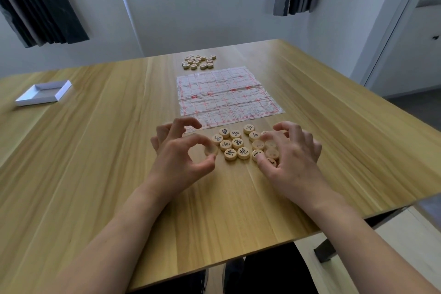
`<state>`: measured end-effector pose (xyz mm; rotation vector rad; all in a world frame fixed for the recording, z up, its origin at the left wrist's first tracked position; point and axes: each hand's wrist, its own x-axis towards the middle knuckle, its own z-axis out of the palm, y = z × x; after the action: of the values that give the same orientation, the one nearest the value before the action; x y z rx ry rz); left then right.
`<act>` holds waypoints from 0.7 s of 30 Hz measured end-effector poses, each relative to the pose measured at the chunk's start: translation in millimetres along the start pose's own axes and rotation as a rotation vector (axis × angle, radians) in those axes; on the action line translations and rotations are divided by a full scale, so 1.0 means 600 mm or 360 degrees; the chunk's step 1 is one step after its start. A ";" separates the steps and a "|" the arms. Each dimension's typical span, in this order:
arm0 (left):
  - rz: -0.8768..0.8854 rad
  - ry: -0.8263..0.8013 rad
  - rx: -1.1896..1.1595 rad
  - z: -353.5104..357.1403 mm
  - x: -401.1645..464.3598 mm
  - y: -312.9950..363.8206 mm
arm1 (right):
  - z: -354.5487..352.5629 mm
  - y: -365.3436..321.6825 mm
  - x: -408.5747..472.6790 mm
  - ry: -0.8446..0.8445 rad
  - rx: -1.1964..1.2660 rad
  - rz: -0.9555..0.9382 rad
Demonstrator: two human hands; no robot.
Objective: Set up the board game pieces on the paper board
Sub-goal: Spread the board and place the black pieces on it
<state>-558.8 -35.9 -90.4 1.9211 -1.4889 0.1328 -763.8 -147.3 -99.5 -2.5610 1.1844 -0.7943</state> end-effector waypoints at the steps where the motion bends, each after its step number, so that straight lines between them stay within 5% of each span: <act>1: 0.0003 -0.0008 -0.0005 0.000 0.000 0.000 | 0.001 -0.002 -0.001 0.0000 0.0008 -0.0012; 21: -0.0098 0.0033 0.0060 0.011 0.028 -0.019 | 0.014 -0.042 0.111 -0.0191 -0.0104 -0.0207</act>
<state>-545.0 -51.8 -92.6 1.9876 -1.4218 0.1538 -707.6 -181.5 -70.7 -2.7193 1.0338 -0.6265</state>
